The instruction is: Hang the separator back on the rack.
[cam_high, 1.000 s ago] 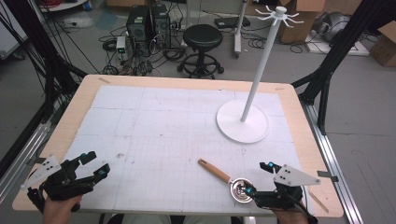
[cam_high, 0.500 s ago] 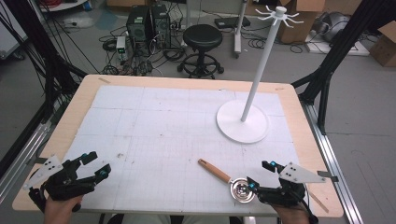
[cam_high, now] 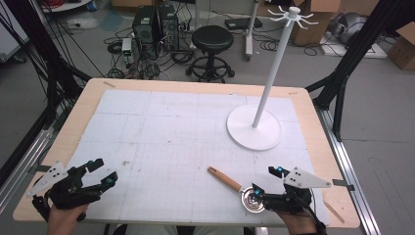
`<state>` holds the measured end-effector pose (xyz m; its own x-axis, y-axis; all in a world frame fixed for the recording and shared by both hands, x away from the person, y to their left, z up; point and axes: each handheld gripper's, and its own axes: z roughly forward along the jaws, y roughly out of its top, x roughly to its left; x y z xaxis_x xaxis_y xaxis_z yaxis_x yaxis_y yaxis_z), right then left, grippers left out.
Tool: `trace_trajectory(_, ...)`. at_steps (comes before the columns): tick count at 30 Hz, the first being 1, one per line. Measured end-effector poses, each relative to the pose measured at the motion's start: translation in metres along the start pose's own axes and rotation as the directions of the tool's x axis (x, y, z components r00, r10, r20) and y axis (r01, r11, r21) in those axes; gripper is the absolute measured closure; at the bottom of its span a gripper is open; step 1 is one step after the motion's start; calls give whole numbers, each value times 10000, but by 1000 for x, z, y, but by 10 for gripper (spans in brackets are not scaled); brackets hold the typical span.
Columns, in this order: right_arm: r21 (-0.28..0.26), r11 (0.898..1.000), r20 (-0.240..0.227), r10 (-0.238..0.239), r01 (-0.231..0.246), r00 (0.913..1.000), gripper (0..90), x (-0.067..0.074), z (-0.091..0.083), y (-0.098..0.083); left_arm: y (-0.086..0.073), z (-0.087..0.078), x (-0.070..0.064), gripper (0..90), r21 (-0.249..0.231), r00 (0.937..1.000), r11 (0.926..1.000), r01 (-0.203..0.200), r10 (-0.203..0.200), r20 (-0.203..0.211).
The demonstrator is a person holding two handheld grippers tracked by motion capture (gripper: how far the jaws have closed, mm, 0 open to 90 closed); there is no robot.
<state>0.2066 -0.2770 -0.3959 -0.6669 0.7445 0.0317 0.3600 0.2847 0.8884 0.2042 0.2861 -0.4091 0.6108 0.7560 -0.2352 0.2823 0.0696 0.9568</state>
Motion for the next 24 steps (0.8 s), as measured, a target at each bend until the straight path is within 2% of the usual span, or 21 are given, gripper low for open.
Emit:
trace_trajectory(4, 190, 9998, -251, -103, 107, 9996, 188, 1, 9, 1, 0, 1, -2, 213, 55, 10000, 10000, -69, 68, 17)
trace_trajectory(8, 616, 9980, -444, -118, 146, 9989, 189, 4, 19, 0, 0, 2, -4, 213, 116, 9999, 9998, -144, 143, 60)
trace_trajectory(11, 1123, 9931, -656, -248, 321, 9975, 191, 6, 31, -3, 0, 4, -4, 213, 145, 9998, 9998, -163, 162, 81)
trace_trajectory(15, 1381, 9893, -756, -359, 461, 9965, 200, 9, 40, -2, 0, 4, -3, 213, 196, 9999, 9997, -135, 132, 112)
trace_trajectory(18, 1682, 9839, -793, -484, 612, 9957, 223, 13, 52, 0, 0, 4, -3, 213, 186, 9998, 9997, -138, 136, 108)
trace_trajectory(20, 2018, 9750, -899, -763, 932, 9930, 250, 15, 61, 0, 0, 4, -4, 213, 179, 9998, 9997, -143, 141, 125)
trace_trajectory(24, 2442, 9632, -1009, -900, 1123, 9908, 316, 17, 74, -2, 0, 4, -4, 213, 196, 9998, 9997, -149, 146, 145)
